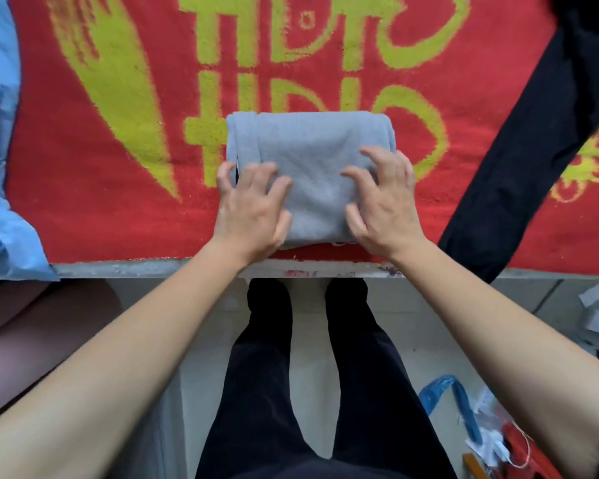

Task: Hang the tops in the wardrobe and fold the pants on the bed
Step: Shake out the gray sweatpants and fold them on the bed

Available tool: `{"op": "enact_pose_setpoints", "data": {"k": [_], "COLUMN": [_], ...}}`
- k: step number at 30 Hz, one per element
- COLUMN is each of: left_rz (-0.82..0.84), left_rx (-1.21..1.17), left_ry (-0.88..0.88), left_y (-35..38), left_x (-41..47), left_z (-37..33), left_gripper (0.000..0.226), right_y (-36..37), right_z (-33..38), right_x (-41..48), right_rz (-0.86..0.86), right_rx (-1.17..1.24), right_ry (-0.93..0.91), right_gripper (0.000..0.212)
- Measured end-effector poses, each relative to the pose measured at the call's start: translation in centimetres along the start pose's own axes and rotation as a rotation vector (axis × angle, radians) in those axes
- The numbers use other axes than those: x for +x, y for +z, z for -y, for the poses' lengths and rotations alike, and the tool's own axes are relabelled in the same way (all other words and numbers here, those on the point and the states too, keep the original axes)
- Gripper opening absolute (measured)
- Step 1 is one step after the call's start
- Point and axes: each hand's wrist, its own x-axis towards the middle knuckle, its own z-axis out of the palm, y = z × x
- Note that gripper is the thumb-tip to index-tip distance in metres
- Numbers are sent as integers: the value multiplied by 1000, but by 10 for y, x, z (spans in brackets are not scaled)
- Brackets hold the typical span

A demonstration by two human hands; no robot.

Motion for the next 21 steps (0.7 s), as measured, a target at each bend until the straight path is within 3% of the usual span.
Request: {"op": "enact_pose_setpoints", "data": {"k": [2, 6, 14, 18, 21], "left_rz": [-18, 292, 363, 224, 67], "left_rx": [47, 44, 51, 109, 101], "left_ry": [-107, -315, -313, -251, -31], "left_y": [7, 45, 63, 39, 35], "left_x": [15, 9, 23, 10, -29], "left_z": [6, 1, 14, 0, -15], "left_gripper": [48, 66, 72, 62, 52], "right_y": [10, 52, 69, 51, 40], "right_z": [3, 0, -8, 2, 5], "right_x": [19, 18, 27, 14, -20], "right_rz": [52, 453, 451, 344, 136], "right_rx": [-108, -281, -295, -228, -156], "right_ry": [53, 115, 126, 159, 31], "right_gripper": [55, 75, 77, 71, 58]}}
